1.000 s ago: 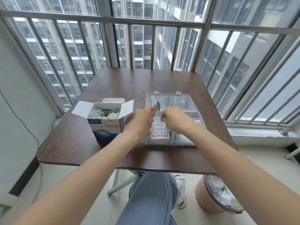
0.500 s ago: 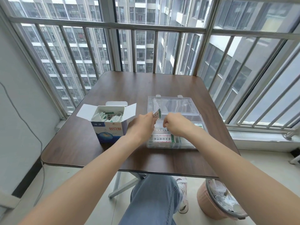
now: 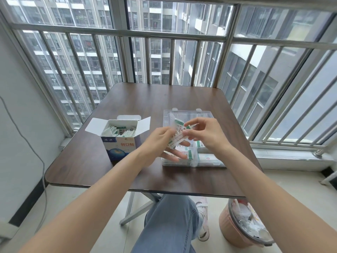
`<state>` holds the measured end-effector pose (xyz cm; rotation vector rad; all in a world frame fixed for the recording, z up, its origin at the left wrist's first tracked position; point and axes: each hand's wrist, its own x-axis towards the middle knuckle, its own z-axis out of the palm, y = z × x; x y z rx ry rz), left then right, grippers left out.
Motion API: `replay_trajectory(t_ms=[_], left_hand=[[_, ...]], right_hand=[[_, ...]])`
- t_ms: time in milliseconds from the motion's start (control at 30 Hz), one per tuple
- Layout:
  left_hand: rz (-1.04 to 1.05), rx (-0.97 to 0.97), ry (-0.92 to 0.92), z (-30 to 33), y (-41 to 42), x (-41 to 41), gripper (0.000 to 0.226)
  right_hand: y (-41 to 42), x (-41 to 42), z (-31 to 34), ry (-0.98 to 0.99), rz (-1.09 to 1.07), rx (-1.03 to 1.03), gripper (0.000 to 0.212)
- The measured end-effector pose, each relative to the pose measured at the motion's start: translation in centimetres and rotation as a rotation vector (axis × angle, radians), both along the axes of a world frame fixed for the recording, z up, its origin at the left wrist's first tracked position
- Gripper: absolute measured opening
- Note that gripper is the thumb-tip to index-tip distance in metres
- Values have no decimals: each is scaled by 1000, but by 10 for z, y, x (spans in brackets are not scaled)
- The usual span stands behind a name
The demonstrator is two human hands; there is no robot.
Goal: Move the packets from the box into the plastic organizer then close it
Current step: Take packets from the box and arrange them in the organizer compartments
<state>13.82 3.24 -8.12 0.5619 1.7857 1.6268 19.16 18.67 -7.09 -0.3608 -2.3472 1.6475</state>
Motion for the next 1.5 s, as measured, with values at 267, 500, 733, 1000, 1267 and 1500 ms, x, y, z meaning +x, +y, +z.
replay_trajectory(t_ms=[267, 500, 733, 1000, 1267, 1500], left_hand=[[11, -65, 9, 7, -6, -1, 17], [150, -84, 98, 2, 1, 1, 7], [95, -68, 92, 0, 5, 3, 15], [240, -425, 712, -10, 6, -6, 25], [278, -581, 899, -17, 8, -14, 25], [325, -590, 908, -16, 10, -15, 27]], right_hand=[[4, 12, -3, 31, 55, -64, 29], [5, 14, -4, 50, 19, -118, 29], [5, 15, -5, -13, -8, -121, 17], [14, 1, -15, -48, -202, -69, 20], [-1, -21, -23, -156, -201, 206, 8], [-5, -27, -22, -158, -250, 186, 6]])
